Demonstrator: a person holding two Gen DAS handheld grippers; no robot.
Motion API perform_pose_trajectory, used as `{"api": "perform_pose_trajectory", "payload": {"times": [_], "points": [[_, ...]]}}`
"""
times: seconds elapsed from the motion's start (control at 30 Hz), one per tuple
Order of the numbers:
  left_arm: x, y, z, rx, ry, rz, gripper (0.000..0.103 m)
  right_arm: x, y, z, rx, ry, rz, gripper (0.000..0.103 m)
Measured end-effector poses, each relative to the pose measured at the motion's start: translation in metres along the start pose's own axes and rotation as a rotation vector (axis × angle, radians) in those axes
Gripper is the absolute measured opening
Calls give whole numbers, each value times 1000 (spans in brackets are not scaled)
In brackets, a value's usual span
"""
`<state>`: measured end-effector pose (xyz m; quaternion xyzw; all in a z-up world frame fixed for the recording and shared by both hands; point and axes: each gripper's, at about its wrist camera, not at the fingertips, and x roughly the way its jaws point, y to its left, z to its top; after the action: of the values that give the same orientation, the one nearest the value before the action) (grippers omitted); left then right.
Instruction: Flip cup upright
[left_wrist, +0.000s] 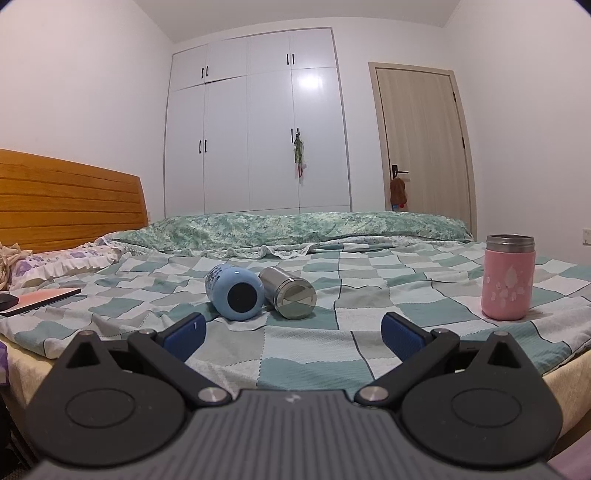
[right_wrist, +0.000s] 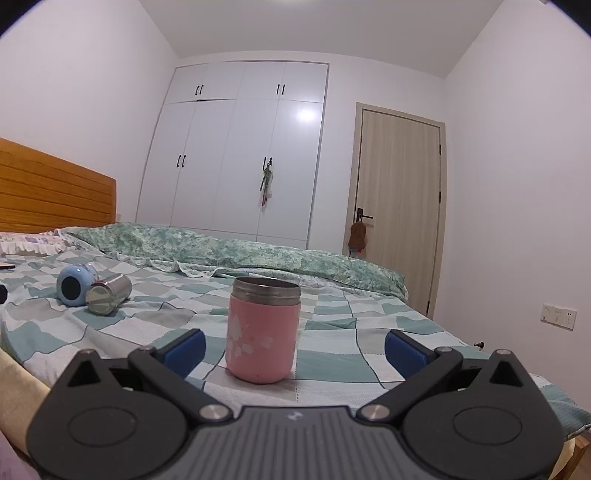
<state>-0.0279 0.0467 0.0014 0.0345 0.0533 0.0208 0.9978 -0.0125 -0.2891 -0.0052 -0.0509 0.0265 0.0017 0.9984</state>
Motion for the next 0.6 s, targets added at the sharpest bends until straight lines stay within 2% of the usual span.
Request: {"api": "perform_pose_trajectory", "payload": {"times": [0.6], "points": [[-1, -1, 0, -1, -1, -1, 103, -2, 3, -1, -16, 0, 7, 103]]}}
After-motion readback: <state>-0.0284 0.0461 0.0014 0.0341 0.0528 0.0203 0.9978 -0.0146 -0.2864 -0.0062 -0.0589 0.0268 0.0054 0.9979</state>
